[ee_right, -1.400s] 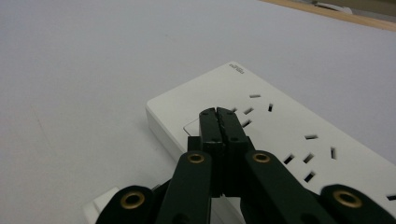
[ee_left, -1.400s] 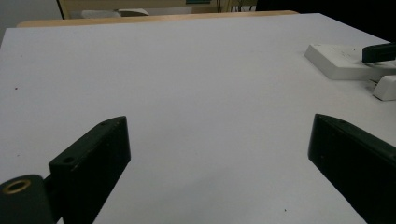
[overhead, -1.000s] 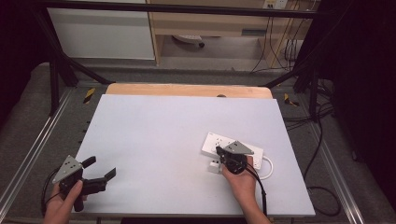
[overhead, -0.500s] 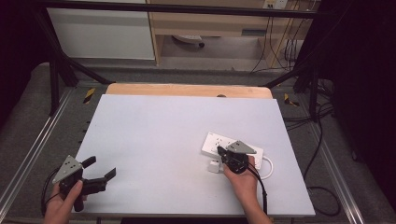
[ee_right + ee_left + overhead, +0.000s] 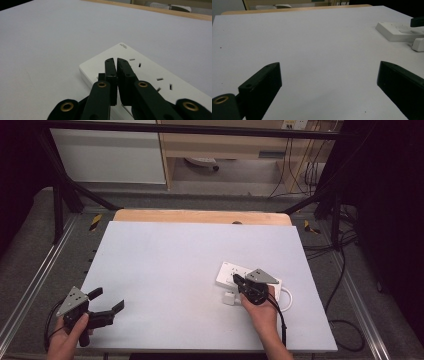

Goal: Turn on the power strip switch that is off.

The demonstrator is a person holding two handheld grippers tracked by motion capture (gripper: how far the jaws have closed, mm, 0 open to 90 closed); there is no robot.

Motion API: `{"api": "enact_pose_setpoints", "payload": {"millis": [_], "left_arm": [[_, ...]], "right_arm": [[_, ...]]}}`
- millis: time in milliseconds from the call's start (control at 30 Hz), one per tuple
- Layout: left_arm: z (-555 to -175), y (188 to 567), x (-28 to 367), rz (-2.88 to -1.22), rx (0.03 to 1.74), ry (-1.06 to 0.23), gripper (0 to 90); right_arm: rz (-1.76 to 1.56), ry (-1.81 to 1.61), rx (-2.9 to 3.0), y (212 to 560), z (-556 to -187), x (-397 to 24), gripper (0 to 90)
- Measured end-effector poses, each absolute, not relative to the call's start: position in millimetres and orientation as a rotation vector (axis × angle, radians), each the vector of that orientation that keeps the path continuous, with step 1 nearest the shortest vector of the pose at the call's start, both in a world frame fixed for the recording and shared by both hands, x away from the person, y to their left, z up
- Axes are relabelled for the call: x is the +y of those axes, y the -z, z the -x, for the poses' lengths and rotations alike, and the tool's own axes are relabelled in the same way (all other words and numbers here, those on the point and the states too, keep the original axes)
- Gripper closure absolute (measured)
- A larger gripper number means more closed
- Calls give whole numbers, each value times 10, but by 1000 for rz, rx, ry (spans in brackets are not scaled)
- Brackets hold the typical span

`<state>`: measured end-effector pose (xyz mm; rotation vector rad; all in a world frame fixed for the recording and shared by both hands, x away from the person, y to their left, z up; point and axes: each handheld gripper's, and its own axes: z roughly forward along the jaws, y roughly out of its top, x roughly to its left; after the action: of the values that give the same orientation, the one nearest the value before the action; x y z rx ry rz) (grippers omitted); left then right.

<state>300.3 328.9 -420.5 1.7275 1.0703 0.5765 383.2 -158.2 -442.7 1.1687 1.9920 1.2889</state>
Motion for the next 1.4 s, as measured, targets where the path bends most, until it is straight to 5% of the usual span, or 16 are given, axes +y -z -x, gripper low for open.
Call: {"api": "enact_pose_setpoints", "payload": {"millis": [833, 1400], "left_arm": [[-3010, 4218, 3296, -1732, 1077, -574, 59], [-3013, 4229, 3288, -1747, 1076, -582, 59]], "right_arm": [[-1160, -1362, 1946, 4299, -3839, -1655, 816], [-1172, -1392, 1921, 4194, -3843, -1779, 703]]}}
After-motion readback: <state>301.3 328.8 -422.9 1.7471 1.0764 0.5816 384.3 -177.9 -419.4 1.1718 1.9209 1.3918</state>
